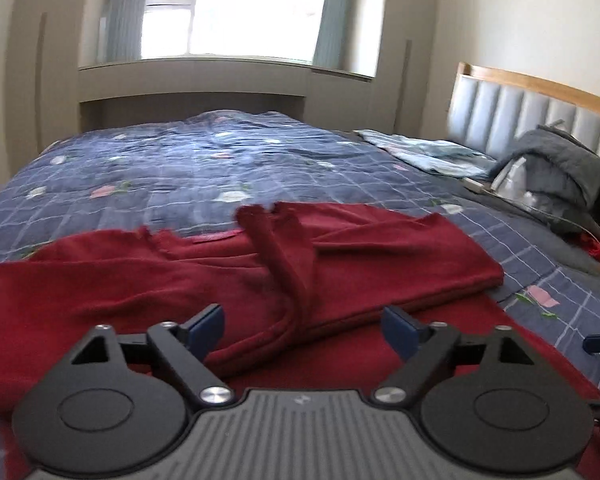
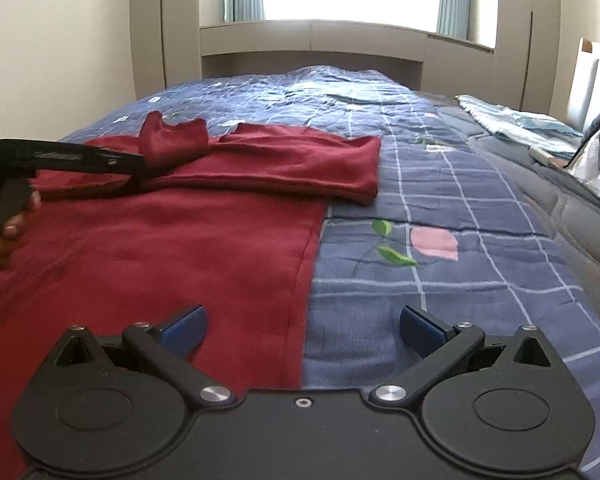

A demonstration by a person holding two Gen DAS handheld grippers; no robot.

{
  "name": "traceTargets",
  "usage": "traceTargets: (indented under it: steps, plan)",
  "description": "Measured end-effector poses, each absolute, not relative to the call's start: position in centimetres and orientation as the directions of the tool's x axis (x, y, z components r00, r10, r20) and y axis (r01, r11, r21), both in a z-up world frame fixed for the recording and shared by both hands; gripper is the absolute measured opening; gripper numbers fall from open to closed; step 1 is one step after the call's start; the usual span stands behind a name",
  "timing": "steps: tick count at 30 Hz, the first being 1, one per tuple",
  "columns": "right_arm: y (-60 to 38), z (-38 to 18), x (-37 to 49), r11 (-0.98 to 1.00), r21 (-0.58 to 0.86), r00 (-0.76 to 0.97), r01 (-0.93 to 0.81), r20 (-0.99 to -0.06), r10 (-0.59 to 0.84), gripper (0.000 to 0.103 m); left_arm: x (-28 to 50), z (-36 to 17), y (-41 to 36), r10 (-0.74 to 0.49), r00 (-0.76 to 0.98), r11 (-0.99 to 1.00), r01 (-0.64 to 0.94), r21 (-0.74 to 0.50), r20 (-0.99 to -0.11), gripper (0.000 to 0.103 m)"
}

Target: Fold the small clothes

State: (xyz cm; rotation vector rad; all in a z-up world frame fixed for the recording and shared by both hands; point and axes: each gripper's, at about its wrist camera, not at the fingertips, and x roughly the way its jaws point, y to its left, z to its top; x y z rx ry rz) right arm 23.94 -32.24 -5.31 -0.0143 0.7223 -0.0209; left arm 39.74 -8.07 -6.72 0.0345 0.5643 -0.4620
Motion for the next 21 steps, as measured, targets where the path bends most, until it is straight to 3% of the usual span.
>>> traceTargets:
  steps: [3,7,11,14,17,21]
  plan:
    - [-31.9,-5.0,24.5,0.999,-0.031,0.760,0.012,-0.650,-0.029,0.102,38.6,-5.1,-4.9,-0.336,0.791,0.938,0.331,-0.103,-0.512,0.103]
    - [-31.1,-4.2,26.2,0.999,-0.033,0.775,-0.017,-0.631,-0.007,0.102,36.9,-5.0,-0.6,-0.150,0.842,0.989,0.125,-0.083,-0.519,0.103]
    - [-28.8,-3.3,29.6,0.996,0.015,0.785,-0.090,-0.614,0.080,0.102,34.9,-6.6,2.9,-0.060,0.843,0.992,-0.010,-0.126,-0.534,0.103]
    - [-26.1,-2.8,33.3,0.986,0.048,0.783,-0.160,-0.602,0.157,0.102,34.8,-7.5,4.9,-0.001,0.800,0.973,-0.138,-0.186,-0.600,0.103]
    - [-23.2,-2.5,37.6,0.975,0.083,0.782,-0.207,-0.585,0.216,0.102,34.9,-7.6,6.2,-0.024,0.813,0.953,-0.156,-0.259,-0.581,0.103]
    - [-20.2,-3.2,42.6,0.976,0.106,0.795,-0.190,-0.567,0.217,0.101,35.7,-7.7,5.2,0.021,0.795,0.971,-0.160,-0.175,-0.606,0.103]
